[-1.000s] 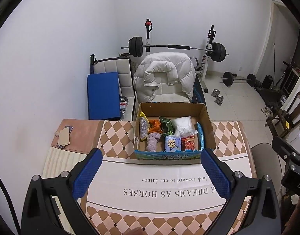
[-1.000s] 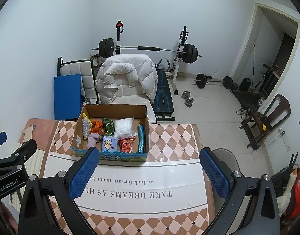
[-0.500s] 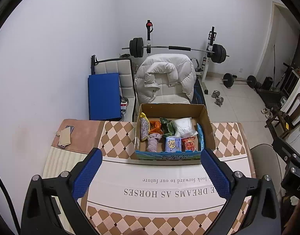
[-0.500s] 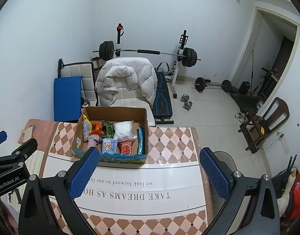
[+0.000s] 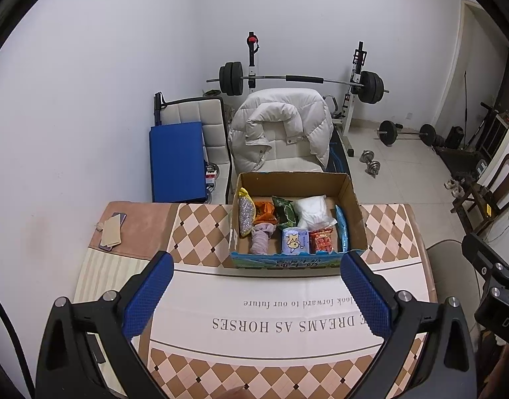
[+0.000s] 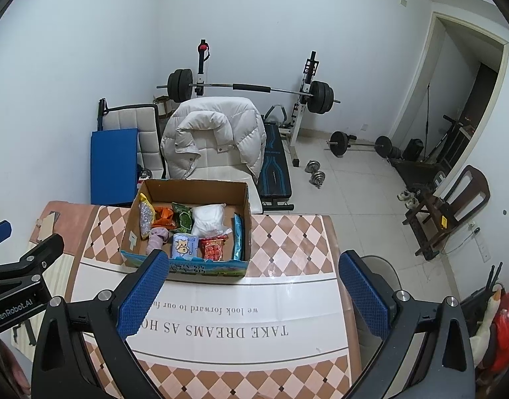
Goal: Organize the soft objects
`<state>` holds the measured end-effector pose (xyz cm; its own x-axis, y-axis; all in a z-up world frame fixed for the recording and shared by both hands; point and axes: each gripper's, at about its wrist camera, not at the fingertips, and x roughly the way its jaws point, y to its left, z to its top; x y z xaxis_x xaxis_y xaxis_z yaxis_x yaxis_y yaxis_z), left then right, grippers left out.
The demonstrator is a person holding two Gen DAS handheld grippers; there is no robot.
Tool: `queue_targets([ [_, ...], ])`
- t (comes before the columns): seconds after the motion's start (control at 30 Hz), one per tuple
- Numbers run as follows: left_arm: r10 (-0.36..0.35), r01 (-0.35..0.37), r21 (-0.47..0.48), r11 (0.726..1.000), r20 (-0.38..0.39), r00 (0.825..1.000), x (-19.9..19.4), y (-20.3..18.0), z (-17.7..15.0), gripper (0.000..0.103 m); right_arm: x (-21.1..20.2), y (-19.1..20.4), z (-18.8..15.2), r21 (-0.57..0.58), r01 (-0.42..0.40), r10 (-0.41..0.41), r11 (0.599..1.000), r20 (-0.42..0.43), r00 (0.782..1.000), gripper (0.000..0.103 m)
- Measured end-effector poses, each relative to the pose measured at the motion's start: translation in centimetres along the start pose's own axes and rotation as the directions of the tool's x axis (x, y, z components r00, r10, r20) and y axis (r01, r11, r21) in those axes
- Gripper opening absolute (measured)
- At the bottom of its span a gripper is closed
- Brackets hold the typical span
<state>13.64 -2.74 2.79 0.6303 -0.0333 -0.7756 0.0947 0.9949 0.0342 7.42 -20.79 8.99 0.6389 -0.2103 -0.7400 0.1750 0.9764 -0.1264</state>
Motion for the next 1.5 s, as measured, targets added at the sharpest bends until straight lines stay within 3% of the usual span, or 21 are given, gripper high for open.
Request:
queue_targets([
  [1.5,-0.003,0.002,0.01,1.0,0.009,1.0,-0.2,0.13,0.2,0.103,-0.41,-0.4,-0.19,-0.004,-0.001,0.001,1.0,0.007,1.0,0.103],
])
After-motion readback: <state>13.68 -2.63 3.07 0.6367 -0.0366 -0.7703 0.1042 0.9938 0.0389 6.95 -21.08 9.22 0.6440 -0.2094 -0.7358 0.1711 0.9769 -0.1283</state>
